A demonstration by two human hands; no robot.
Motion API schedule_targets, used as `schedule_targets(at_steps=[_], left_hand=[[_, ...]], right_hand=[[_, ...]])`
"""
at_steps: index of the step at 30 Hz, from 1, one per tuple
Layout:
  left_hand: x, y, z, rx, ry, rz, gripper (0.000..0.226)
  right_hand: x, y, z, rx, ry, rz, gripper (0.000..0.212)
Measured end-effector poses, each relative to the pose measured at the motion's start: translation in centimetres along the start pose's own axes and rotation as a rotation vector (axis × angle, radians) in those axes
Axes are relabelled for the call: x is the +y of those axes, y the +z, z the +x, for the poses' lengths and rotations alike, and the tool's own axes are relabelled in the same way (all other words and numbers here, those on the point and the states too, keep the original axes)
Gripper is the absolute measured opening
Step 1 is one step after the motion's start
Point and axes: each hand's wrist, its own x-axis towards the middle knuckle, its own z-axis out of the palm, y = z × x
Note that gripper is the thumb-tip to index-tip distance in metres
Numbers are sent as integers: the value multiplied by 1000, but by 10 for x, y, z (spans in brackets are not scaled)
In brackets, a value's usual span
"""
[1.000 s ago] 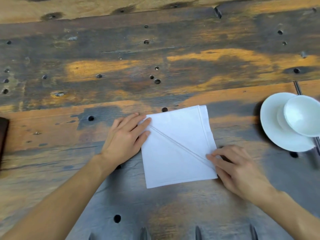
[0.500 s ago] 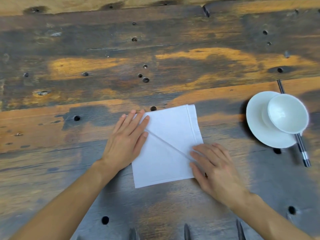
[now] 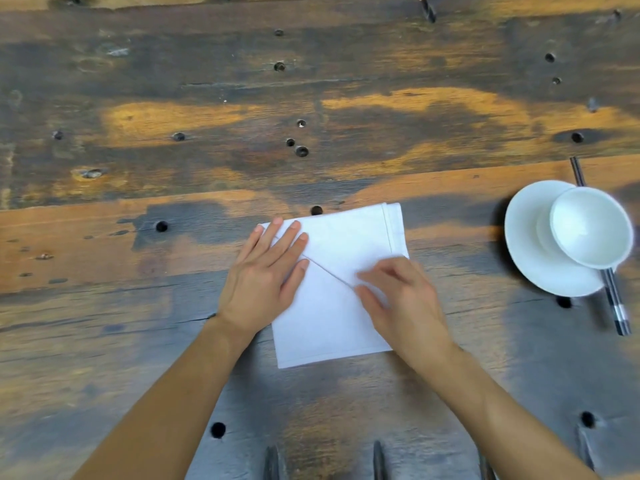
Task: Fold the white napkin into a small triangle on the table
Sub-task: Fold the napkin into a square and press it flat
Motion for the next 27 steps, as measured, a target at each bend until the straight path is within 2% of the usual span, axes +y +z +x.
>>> schedule_targets(at_steps=[4, 10, 13, 17, 21, 24, 27], left_hand=[[-1, 3, -1, 7, -3, -24, 36], [-1, 3, -1, 6, -11, -24, 36], [-1, 3, -2, 10, -24, -19, 36], [-1, 2, -1, -17, -34, -8, 37], [0, 0, 0, -19, -60, -25, 40], [3, -3, 1, -44, -74, -10, 43], [6, -10, 0, -114, -100, 63, 53]], right_hand=[[35, -13, -46, 32, 20, -29, 13], [38, -13, -45, 44, -46, -86, 5], [36, -15, -44, 77, -86, -79, 13], [37, -16, -53, 17, -100, -119, 11], [23, -19, -43, 52, -82, -113, 11], [-10, -8, -10, 52, -110, -51, 25], [-61, 14, 36, -163, -168, 31, 52]])
